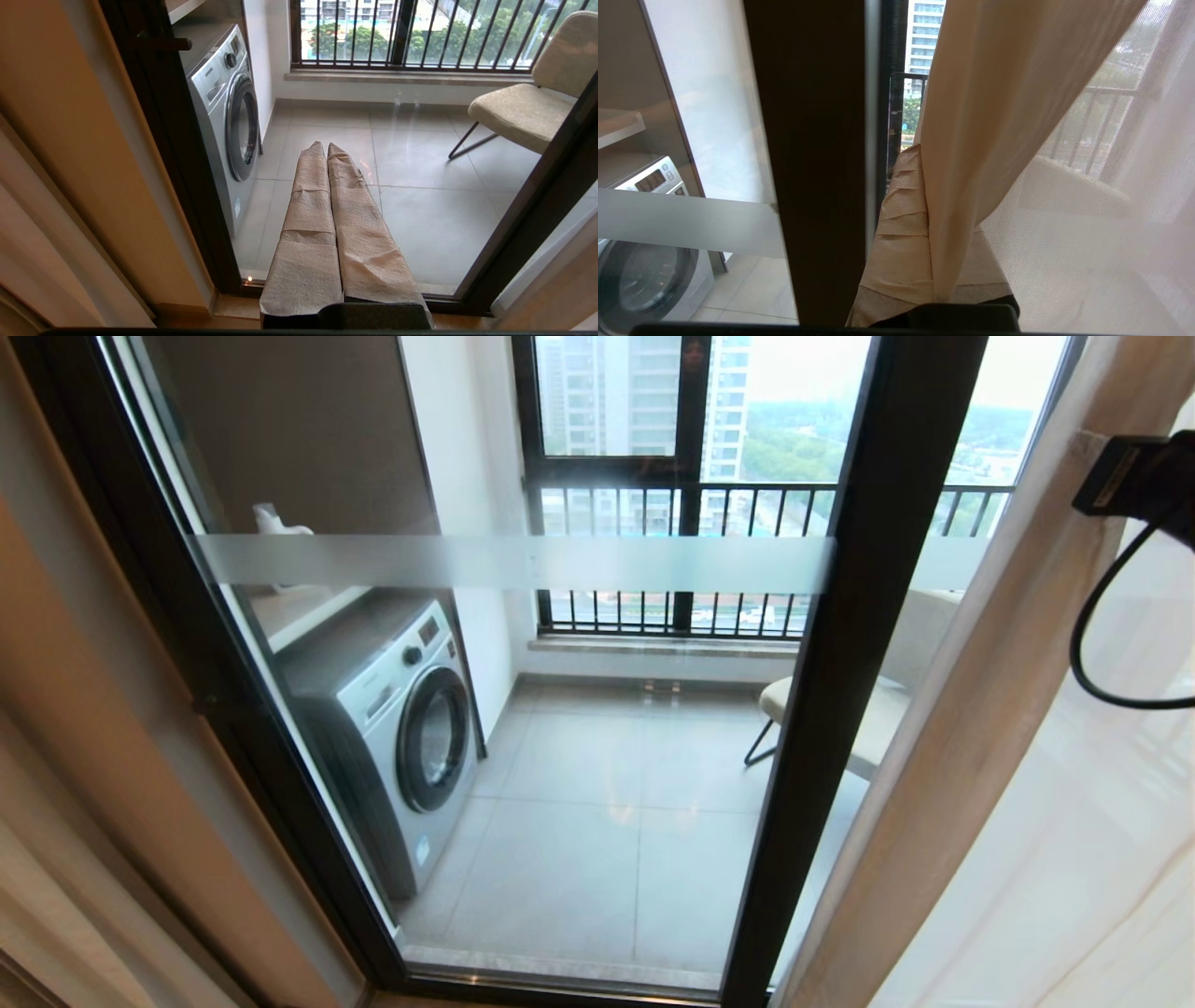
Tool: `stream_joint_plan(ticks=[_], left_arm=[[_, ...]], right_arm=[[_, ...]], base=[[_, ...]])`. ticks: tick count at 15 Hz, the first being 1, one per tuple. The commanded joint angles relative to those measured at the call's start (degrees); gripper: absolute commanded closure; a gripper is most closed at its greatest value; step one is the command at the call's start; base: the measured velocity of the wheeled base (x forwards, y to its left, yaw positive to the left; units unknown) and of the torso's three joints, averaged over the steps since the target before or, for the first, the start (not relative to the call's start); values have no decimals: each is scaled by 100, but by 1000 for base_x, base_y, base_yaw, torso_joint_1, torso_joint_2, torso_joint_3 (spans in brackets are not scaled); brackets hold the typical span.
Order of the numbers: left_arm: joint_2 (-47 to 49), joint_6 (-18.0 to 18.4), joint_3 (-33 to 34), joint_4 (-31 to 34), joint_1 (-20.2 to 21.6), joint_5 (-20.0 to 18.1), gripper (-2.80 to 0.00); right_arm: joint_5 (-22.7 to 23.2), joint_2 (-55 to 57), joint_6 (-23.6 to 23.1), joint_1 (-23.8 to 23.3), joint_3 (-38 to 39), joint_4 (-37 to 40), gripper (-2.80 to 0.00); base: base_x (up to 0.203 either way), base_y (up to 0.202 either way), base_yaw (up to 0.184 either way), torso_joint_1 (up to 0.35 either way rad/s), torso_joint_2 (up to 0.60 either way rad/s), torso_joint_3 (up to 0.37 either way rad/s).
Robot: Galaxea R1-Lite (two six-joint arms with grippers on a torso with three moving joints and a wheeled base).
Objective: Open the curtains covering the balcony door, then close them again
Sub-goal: Close the inner curtains on both sides
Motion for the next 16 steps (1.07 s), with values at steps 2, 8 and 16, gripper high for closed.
stream_joint_plan(ticks=[2, 8, 16], left_arm=[[-2, -1, 0, 2, 0, 2, 0], [-2, -1, 0, 2, 0, 2, 0], [-2, -1, 0, 1, 0, 2, 0]], right_arm=[[5, -22, -7, 1, -3, -22, 0], [-4, -72, -7, -1, 6, -18, 0], [-4, -94, -7, -1, 24, -22, 0]], base=[[0, 193, 3, 4, 1, 2], [0, 190, 2, 2, 2, 2], [0, 191, 1, 3, 3, 2]])
